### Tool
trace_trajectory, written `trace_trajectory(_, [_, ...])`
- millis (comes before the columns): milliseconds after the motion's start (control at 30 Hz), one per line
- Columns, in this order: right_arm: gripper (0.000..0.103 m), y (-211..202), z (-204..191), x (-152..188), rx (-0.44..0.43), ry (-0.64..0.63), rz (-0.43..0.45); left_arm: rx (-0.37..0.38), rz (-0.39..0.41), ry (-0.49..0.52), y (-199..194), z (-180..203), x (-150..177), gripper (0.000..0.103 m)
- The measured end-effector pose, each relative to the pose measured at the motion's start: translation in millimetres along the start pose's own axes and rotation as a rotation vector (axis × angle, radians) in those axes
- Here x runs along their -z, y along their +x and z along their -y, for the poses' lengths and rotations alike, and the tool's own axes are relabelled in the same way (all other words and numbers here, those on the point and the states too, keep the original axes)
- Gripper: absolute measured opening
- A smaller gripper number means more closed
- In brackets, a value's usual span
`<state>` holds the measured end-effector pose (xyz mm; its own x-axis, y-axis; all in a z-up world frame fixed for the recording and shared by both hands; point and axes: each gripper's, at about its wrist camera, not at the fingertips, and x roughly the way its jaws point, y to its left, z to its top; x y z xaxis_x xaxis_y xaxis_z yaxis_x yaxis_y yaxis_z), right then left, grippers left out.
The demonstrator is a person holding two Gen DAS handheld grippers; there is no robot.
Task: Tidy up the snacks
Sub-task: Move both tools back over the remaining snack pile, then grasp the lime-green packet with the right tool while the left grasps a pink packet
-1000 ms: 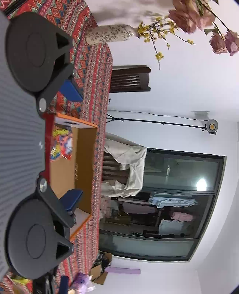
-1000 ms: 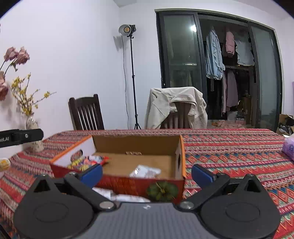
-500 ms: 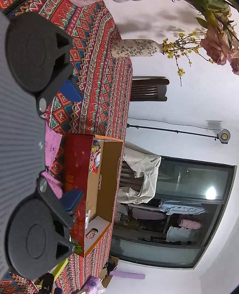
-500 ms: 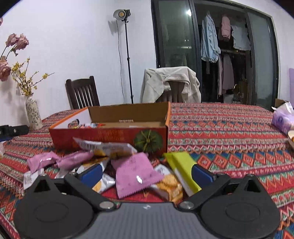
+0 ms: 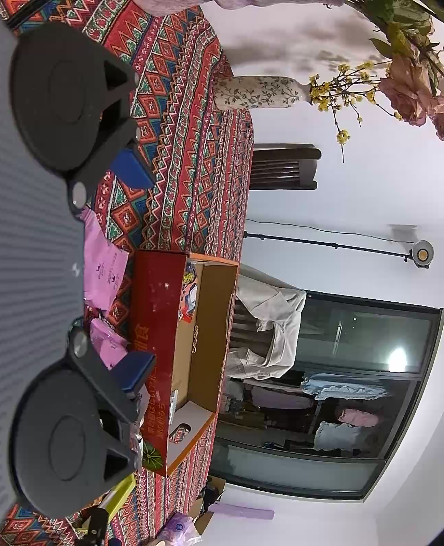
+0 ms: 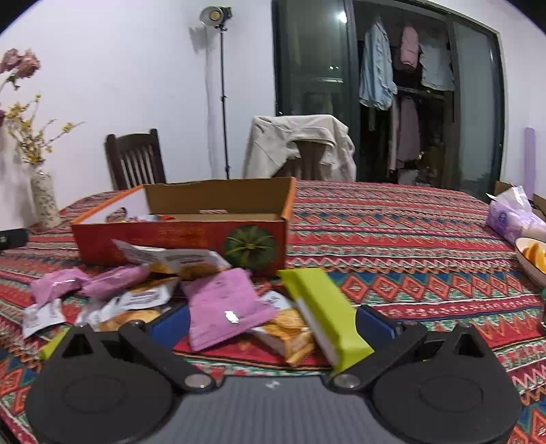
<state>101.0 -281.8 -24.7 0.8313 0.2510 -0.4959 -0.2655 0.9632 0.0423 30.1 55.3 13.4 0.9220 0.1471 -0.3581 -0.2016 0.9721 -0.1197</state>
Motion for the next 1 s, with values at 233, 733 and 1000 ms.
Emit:
trace_trajectory(233, [0.088, 31.6, 29.5, -13.7, 0.025, -0.002, -0.12, -0.013, -0.013, -0.009, 1.2, -2.1, 0.3, 0.103])
trace_trajectory(733, [0.038, 68.3, 38.6, -23.0, -0.049, 0.032, -0.201, -0.036, -0.018, 0.001, -1.3, 1.0, -3.5, 0.103])
trace_trajectory(1000, [0.033, 36.1, 33.6, -21.6, -0.043, 0.045, -0.081, -0.042, -0.06, 0.016, 7.8, 5.0, -2.3, 0.103])
